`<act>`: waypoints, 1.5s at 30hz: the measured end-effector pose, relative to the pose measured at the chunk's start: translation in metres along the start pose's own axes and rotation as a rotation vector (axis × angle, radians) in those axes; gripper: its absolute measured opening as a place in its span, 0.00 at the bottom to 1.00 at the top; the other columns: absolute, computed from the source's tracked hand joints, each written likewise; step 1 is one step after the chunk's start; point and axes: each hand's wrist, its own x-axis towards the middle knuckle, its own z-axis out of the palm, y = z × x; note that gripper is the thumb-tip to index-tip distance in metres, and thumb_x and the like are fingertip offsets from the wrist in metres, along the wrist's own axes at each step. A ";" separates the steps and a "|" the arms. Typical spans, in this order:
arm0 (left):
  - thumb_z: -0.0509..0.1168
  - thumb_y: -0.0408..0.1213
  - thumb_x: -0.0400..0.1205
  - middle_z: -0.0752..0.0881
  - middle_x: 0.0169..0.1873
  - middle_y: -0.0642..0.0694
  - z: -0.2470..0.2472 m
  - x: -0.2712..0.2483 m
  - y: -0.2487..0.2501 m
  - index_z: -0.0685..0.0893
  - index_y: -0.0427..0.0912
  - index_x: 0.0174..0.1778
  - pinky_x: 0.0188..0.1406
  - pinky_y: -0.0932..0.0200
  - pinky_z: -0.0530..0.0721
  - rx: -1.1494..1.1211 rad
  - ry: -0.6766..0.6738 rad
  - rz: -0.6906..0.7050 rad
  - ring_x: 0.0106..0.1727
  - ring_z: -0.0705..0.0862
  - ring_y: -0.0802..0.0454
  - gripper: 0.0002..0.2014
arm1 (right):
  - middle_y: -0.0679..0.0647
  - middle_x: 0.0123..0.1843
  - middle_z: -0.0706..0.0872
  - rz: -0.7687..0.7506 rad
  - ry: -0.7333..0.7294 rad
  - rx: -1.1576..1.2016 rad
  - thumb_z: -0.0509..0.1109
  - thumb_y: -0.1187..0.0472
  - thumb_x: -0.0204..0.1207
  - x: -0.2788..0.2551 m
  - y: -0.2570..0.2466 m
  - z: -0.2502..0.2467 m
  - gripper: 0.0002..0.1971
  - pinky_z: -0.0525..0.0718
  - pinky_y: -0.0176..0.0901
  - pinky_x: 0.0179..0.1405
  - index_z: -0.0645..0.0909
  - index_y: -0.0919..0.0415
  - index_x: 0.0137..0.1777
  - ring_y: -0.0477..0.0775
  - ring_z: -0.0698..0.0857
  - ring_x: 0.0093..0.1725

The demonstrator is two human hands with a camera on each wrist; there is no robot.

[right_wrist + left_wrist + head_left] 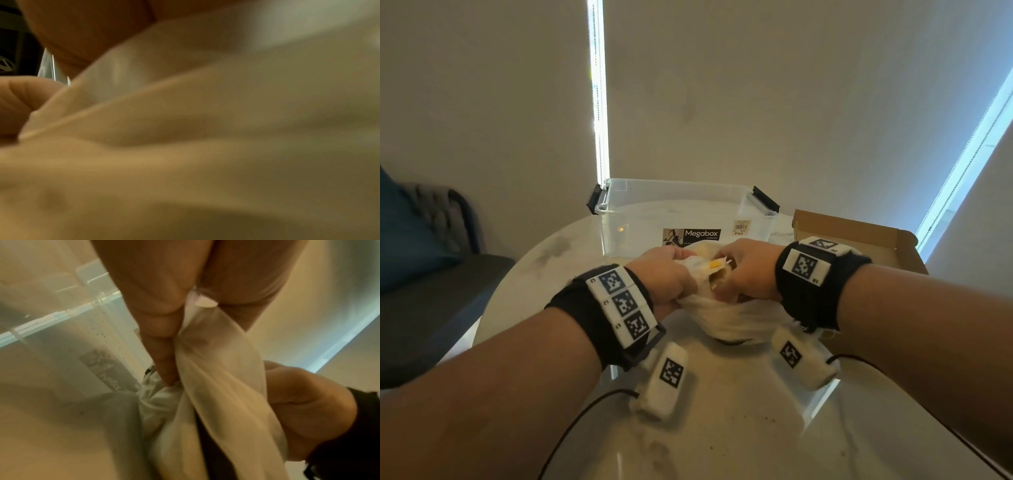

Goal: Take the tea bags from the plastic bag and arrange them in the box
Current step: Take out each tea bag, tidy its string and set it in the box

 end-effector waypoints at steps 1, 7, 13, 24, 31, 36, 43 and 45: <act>0.68 0.09 0.68 0.81 0.59 0.37 0.001 0.002 -0.001 0.81 0.44 0.60 0.58 0.36 0.88 0.029 0.007 0.010 0.60 0.84 0.35 0.31 | 0.52 0.54 0.90 -0.006 0.019 0.015 0.81 0.57 0.72 0.000 0.002 0.001 0.23 0.88 0.50 0.59 0.84 0.52 0.67 0.53 0.88 0.53; 0.75 0.20 0.68 0.78 0.57 0.41 0.002 0.000 0.004 0.78 0.51 0.60 0.52 0.39 0.91 0.362 0.084 0.015 0.58 0.83 0.37 0.30 | 0.50 0.56 0.90 0.004 0.092 0.085 0.84 0.53 0.68 0.001 0.012 -0.005 0.30 0.90 0.50 0.55 0.83 0.50 0.71 0.52 0.91 0.49; 0.74 0.30 0.71 0.76 0.55 0.49 0.003 -0.013 0.025 0.75 0.50 0.67 0.52 0.52 0.85 0.696 0.201 0.173 0.53 0.79 0.49 0.29 | 0.51 0.51 0.92 0.016 0.124 0.262 0.81 0.60 0.74 -0.007 0.020 -0.028 0.19 0.90 0.38 0.34 0.86 0.50 0.65 0.49 0.93 0.44; 0.60 0.52 0.86 0.81 0.49 0.37 0.051 -0.023 0.054 0.76 0.40 0.63 0.40 0.48 0.89 -0.226 0.146 0.001 0.46 0.86 0.38 0.19 | 0.62 0.53 0.93 -0.055 0.110 0.617 0.72 0.73 0.79 -0.024 0.027 -0.058 0.11 0.93 0.51 0.45 0.86 0.64 0.59 0.60 0.93 0.48; 0.56 0.63 0.85 0.77 0.65 0.32 0.063 -0.014 0.048 0.74 0.41 0.73 0.46 0.38 0.87 -0.565 -0.033 -0.080 0.53 0.84 0.27 0.31 | 0.58 0.50 0.94 -0.119 0.107 0.605 0.77 0.70 0.76 -0.033 0.023 -0.062 0.10 0.92 0.51 0.50 0.87 0.60 0.55 0.57 0.94 0.48; 0.56 0.56 0.86 0.88 0.57 0.32 0.080 -0.005 0.043 0.82 0.41 0.65 0.60 0.37 0.82 -0.768 -0.215 -0.087 0.58 0.85 0.34 0.24 | 0.52 0.44 0.95 -0.126 0.165 0.376 0.85 0.58 0.68 -0.032 0.015 -0.054 0.13 0.92 0.48 0.51 0.89 0.54 0.52 0.51 0.94 0.43; 0.58 0.43 0.86 0.90 0.54 0.32 0.091 0.005 0.042 0.84 0.40 0.65 0.50 0.39 0.90 -0.844 -0.134 -0.033 0.53 0.89 0.34 0.17 | 0.49 0.44 0.93 -0.133 0.270 0.203 0.80 0.45 0.72 -0.040 0.016 -0.062 0.13 0.86 0.40 0.41 0.92 0.51 0.52 0.47 0.88 0.41; 0.58 0.41 0.86 0.91 0.49 0.33 0.093 0.004 0.041 0.85 0.37 0.62 0.48 0.46 0.91 -0.871 -0.150 -0.041 0.45 0.91 0.38 0.16 | 0.53 0.48 0.93 -0.138 0.285 0.270 0.76 0.51 0.78 -0.045 0.019 -0.069 0.11 0.84 0.45 0.41 0.92 0.55 0.55 0.51 0.86 0.42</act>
